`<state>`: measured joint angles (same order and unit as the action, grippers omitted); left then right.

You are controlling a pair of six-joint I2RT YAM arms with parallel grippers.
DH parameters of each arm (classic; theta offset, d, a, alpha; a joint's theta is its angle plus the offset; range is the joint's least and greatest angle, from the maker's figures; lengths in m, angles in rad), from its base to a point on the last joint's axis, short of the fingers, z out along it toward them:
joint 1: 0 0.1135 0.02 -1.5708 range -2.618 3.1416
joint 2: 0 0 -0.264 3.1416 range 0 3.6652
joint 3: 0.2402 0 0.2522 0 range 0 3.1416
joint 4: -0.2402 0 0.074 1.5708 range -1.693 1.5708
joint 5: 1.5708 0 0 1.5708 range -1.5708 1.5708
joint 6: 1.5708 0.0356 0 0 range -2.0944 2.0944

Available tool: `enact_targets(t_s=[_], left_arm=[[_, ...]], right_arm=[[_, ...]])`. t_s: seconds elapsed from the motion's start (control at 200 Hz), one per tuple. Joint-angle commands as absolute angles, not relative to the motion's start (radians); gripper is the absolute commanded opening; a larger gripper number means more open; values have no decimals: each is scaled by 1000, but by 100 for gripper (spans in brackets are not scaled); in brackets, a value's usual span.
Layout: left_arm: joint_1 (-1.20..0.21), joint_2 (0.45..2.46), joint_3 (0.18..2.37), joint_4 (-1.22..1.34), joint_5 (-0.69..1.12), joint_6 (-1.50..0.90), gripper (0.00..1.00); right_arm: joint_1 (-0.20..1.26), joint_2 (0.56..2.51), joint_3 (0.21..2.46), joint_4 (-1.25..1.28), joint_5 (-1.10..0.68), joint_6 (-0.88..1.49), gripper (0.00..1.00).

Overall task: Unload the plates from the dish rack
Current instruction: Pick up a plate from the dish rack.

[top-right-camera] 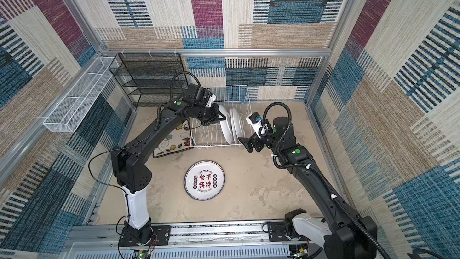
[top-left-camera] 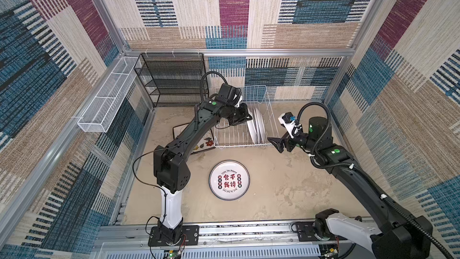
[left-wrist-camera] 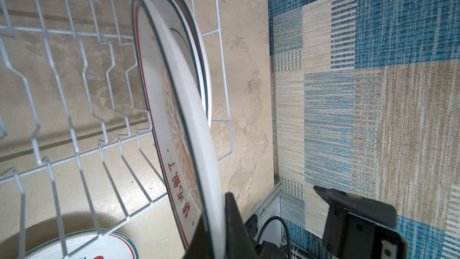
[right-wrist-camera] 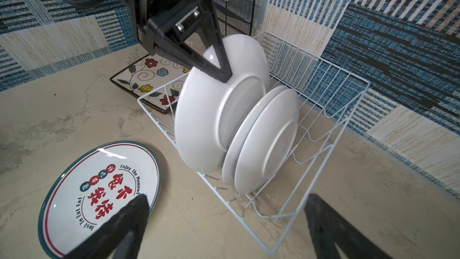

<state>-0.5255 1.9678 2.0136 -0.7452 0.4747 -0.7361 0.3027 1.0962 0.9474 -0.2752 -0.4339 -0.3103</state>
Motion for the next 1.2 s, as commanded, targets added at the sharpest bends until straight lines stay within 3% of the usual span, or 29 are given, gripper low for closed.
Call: enact_targets(t_s=[0.0, 0.426, 0.791, 1.032, 1.197], left_arm=[[-517, 1939, 2019, -779, 444, -715, 0], [-509, 1846, 1996, -786, 453, -710, 0], [-483, 1694, 1952, -778, 398, -647, 0], [-470, 1575, 1900, -732, 365, -462, 0], [-472, 1479, 1834, -710, 356, -187, 0]], right_arm=[[304, 1088, 948, -220, -436, -276, 100], [303, 1071, 945, -180, -459, -208, 100], [304, 1087, 963, -115, -451, 22, 100], [304, 1169, 1069, -170, -453, 170, 100], [304, 1243, 1177, -231, -465, 286, 100]])
